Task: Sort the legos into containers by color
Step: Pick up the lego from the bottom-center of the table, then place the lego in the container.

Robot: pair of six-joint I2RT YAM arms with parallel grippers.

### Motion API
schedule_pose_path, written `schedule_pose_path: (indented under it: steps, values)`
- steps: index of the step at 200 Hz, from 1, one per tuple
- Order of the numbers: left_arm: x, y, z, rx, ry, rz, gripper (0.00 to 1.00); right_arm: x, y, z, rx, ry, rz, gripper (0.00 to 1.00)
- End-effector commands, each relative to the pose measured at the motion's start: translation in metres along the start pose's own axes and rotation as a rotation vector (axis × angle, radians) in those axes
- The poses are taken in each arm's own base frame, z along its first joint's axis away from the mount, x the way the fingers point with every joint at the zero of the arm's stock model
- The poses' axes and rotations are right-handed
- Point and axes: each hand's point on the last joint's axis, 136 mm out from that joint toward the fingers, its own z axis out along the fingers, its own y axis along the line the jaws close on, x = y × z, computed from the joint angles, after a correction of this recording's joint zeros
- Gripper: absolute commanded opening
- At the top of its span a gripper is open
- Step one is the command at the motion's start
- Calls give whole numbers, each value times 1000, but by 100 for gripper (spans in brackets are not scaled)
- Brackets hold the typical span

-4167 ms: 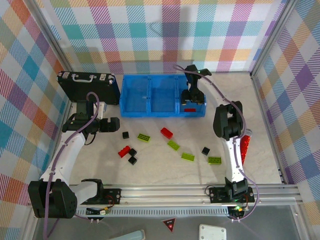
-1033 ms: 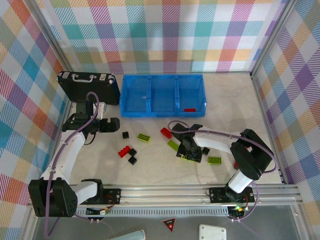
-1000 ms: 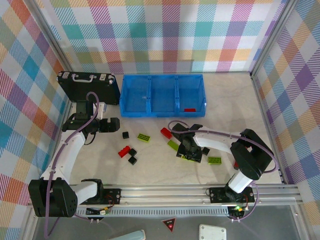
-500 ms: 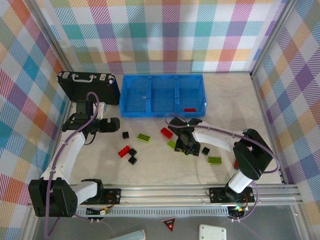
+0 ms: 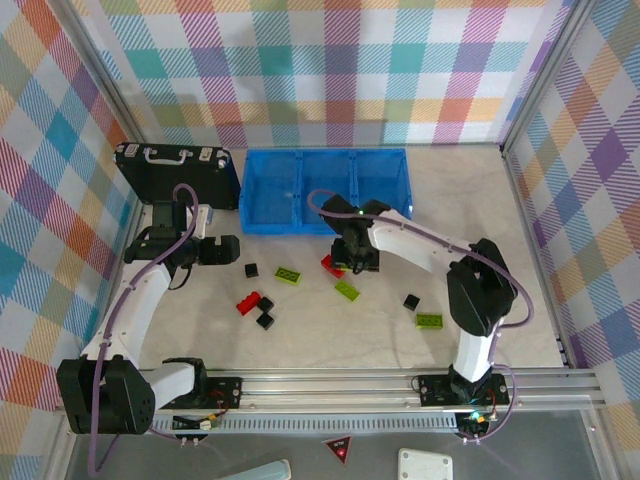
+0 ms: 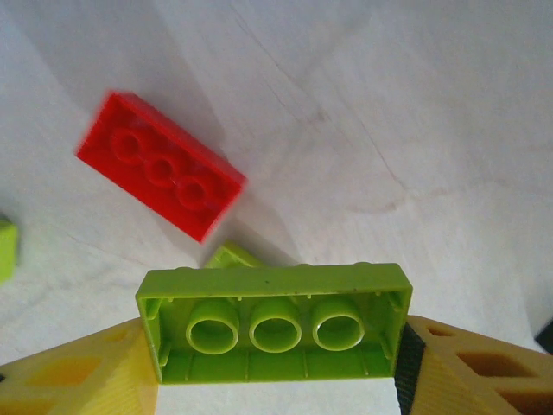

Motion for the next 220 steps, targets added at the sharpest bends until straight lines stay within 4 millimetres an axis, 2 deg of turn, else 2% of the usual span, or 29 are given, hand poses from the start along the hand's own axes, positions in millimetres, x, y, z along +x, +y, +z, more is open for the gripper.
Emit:
schedule_pose_path:
  steps: [1, 66, 134, 173, 220]
  values:
    - [-6, 0, -4, 12, -15, 5, 99, -14, 2, -1, 19, 6, -78, 67]
    - [-5, 1, -4, 6, -14, 5, 99, -77, 28, -1, -19, -55, -124, 66]
    - [-5, 2, -3, -2, -14, 5, 99, -130, 54, 4, -57, -104, -149, 65]
    - [-5, 3, -3, -5, -13, 6, 99, -147, 66, 20, -71, -107, -160, 64]
    - [-4, 3, -3, -5, -10, 6, 99, -154, 64, 47, -67, -81, -151, 64]
